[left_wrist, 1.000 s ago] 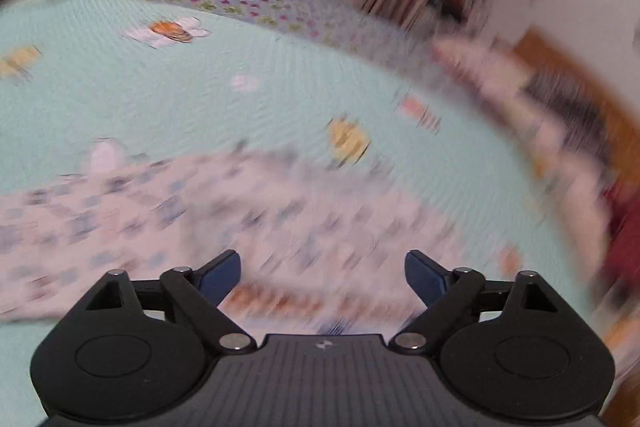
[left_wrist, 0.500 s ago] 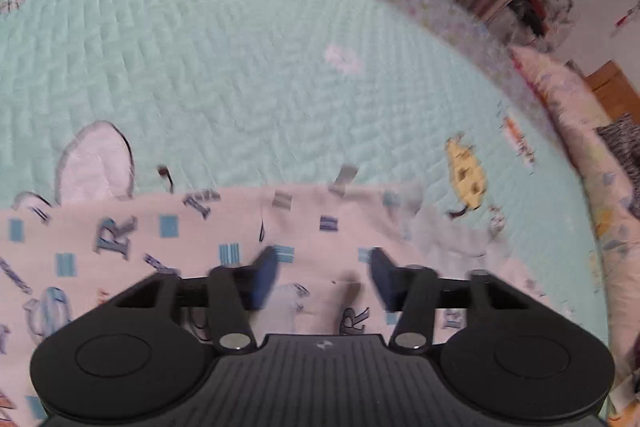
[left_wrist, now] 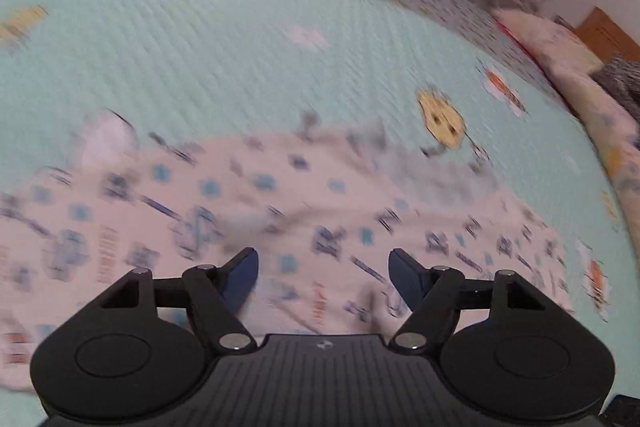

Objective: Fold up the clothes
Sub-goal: 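Grasp the grey sleeve cuff with the left gripper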

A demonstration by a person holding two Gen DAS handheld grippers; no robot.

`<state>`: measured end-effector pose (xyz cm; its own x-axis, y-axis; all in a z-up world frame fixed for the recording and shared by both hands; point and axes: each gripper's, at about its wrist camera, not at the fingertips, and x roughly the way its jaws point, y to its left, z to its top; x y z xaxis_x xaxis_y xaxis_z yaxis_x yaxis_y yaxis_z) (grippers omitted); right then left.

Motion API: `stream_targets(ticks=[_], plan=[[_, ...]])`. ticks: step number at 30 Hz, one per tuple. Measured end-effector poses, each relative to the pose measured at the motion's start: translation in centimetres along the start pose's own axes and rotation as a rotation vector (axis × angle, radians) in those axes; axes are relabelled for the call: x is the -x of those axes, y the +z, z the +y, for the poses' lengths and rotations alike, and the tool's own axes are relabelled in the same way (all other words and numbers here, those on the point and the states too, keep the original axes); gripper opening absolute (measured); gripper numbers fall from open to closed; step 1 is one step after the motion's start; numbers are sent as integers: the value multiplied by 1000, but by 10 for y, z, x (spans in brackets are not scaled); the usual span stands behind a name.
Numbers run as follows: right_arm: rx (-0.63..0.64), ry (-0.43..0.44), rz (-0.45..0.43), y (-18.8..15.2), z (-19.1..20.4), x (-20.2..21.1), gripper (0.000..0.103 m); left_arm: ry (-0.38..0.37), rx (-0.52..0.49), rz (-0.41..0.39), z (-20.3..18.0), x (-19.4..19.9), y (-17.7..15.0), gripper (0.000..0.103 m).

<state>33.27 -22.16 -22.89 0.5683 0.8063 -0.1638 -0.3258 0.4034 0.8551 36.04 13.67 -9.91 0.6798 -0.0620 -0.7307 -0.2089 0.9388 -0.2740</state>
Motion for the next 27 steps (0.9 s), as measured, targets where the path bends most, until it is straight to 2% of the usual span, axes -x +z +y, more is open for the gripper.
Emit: stream_targets(ticks=[1, 2, 4, 7, 9, 12, 15, 17, 19, 21, 22, 25, 27], plan=[[-3, 2, -1, 0, -1, 0, 38, 29, -14, -7, -3, 1, -1, 77], [-6, 5, -1, 0, -1, 0, 38, 56, -26, -45, -2, 18, -5, 86], [-8, 7, -2, 0, -2, 1, 38, 134, 17, -142, 6, 60, -20, 101], [-6, 4, 0, 0, -1, 1, 38, 244, 125, -256, 32, 113, -42, 102], [-2, 1, 1, -1, -1, 0, 38, 278, 249, -290, 67, 141, -53, 102], [3, -4, 3, -2, -2, 0, 38, 303, 425, -296, 130, 164, -64, 102], [-1, 1, 1, -2, -3, 1, 38, 433, 504, -264, 177, 180, -68, 101], [1, 0, 2, -2, -2, 1, 38, 418, 558, -248, 212, 196, -76, 101], [2, -2, 3, -2, -2, 1, 38, 352, 660, -241, 249, 206, -91, 101], [5, -7, 4, -2, 0, 0, 38, 326, 732, -246, 275, 204, -107, 95], [6, -10, 5, -2, 0, 0, 38, 336, 760, -244, 285, 200, -113, 94], [11, -18, 8, -2, 1, -1, 38, 268, 811, -252, 305, 184, -129, 84], [13, -21, 9, -2, 2, -2, 38, 247, 816, -260, 310, 174, -133, 83]])
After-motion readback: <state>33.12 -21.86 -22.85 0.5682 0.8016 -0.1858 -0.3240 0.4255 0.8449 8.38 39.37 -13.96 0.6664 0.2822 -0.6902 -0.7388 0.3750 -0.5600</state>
